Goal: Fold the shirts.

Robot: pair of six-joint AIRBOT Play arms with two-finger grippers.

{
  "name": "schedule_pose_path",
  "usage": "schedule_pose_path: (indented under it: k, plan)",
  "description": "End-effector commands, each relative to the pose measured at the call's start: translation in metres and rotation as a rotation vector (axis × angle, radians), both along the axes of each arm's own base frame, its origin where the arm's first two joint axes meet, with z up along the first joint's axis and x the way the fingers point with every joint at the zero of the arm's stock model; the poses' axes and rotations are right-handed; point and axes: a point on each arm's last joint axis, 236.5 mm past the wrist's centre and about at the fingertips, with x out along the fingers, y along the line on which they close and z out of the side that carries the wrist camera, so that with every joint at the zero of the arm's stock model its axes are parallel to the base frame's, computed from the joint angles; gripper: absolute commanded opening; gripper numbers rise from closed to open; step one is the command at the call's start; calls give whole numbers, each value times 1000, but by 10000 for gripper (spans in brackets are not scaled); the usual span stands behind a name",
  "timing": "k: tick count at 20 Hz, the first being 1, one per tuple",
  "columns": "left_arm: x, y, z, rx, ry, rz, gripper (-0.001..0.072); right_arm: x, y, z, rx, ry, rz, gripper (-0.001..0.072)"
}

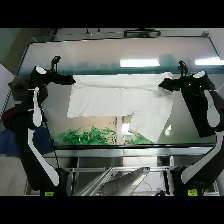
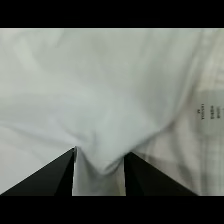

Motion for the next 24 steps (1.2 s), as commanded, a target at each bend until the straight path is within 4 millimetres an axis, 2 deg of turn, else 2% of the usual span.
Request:
schedule_pose_path:
  k: [1, 3, 4, 6, 8, 11, 13, 14, 15, 18, 20, 24]
  plan:
    - [-16, 2, 37, 6, 8, -35, 293, -3, 0, 33, 19, -12, 10, 345]
    - [-32, 15, 72, -5, 29, -16, 293, -11, -7, 77, 30, -41, 12, 343]
    - [-42, 29, 83, 5, 65, 27, 293, -20, -11, 98, 36, -51, 18, 341]
    - [-73, 54, 85, 11, 186, 91, 293, -49, -23, 129, 32, -24, 28, 342]
    - [-117, 62, 65, -29, 340, 104, 293, -88, -33, 136, 31, 44, 24, 342]
    - [-183, 60, 13, -80, 525, 138, 293, -148, -44, 127, 55, 124, -60, 342]
    - [-210, 58, -21, -100, 588, 178, 293, -178, -54, 116, 70, 144, -157, 344]
    - [-218, 56, -33, -110, 605, 186, 293, -190, -58, 111, 77, 153, -206, 403]
    - [-222, 49, -40, -136, 616, 180, 293, -202, -61, 105, 89, 170, -252, 494]
    - [-219, 16, -41, -266, 602, 129, 293, -234, -56, 88, 133, 237, -313, 499]
    - [-215, -6, -39, -312, 591, 88, 293, -253, -42, 70, 166, 299, -321, 499]
    - [-215, -28, -35, -296, 586, 18, 286, -289, -14, 24, 224, 442, -357, 499]
